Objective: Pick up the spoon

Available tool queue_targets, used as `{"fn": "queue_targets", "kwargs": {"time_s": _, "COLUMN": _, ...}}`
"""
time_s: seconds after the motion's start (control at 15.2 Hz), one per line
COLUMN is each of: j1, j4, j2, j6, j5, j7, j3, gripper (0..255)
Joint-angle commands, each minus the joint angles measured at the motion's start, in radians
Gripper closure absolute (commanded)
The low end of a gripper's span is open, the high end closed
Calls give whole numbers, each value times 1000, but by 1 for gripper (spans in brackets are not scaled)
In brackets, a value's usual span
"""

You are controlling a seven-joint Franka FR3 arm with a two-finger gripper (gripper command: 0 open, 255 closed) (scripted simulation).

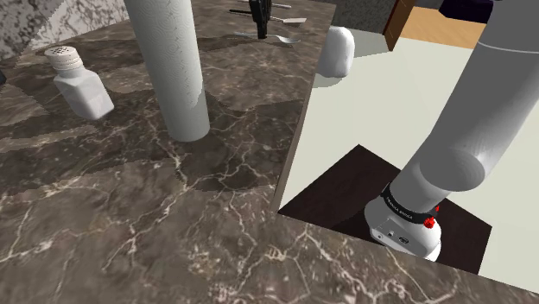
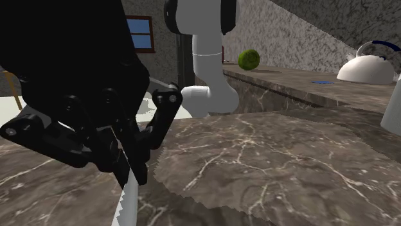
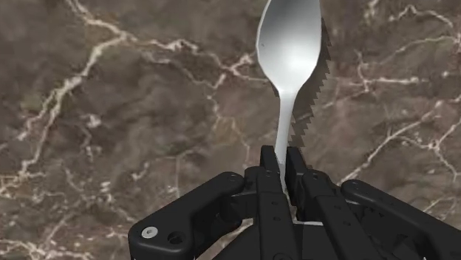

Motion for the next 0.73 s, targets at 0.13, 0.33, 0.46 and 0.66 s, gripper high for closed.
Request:
{"fn": "queue_targets", "kwargs": {"time_s": 0.13, "j1": 0, "j4": 0, "j2": 0, "j6": 0, "j5": 0, "j7": 0, "j3": 0, "gripper": 255}}
{"fn": "queue_targets", "kwargs": {"time_s": 0.33, "j1": 1, "j4": 36, "j2": 8, "j6": -28, "j5": 0, "j7": 3, "j3": 1, "gripper": 255}}
{"fn": "queue_targets", "kwargs": {"time_s": 0.46, "j1": 1, "j4": 74, "j2": 16, "j6": -58, "j5": 0, "j7": 5, "j3": 1, "gripper": 255}}
{"fn": "queue_targets", "kwargs": {"time_s": 0.66, "j1": 1, "j4": 134, "j2": 30, "j6": -105, "j5": 0, "j7": 8, "j3": 1, "gripper": 255}}
